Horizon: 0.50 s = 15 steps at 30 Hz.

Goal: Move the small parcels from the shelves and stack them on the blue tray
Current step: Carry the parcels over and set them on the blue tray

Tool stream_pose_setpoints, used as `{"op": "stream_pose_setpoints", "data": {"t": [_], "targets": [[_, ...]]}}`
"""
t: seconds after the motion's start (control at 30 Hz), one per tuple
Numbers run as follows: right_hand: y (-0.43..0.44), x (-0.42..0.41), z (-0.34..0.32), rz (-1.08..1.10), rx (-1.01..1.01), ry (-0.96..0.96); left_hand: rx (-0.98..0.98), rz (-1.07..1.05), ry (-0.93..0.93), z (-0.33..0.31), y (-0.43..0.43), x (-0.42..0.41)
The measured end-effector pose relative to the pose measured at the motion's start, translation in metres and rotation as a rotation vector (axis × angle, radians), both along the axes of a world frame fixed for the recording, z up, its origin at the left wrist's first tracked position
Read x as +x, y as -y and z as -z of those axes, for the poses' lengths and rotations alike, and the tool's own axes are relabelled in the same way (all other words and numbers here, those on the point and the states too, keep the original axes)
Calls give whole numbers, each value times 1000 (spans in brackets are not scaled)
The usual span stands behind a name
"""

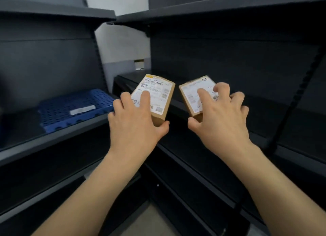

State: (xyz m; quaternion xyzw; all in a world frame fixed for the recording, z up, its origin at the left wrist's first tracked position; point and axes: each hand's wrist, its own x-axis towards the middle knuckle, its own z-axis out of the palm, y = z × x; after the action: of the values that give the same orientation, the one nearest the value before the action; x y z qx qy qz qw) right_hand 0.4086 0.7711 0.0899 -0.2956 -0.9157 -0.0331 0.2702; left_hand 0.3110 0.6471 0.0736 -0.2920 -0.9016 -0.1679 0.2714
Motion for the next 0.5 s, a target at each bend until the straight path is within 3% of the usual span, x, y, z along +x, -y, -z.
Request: {"op": "stream_pose_setpoints", "data": {"t": [0.5], "targets": [[101, -182, 12, -494, -7, 26, -20, -515, 61, 9, 135, -113]]}}
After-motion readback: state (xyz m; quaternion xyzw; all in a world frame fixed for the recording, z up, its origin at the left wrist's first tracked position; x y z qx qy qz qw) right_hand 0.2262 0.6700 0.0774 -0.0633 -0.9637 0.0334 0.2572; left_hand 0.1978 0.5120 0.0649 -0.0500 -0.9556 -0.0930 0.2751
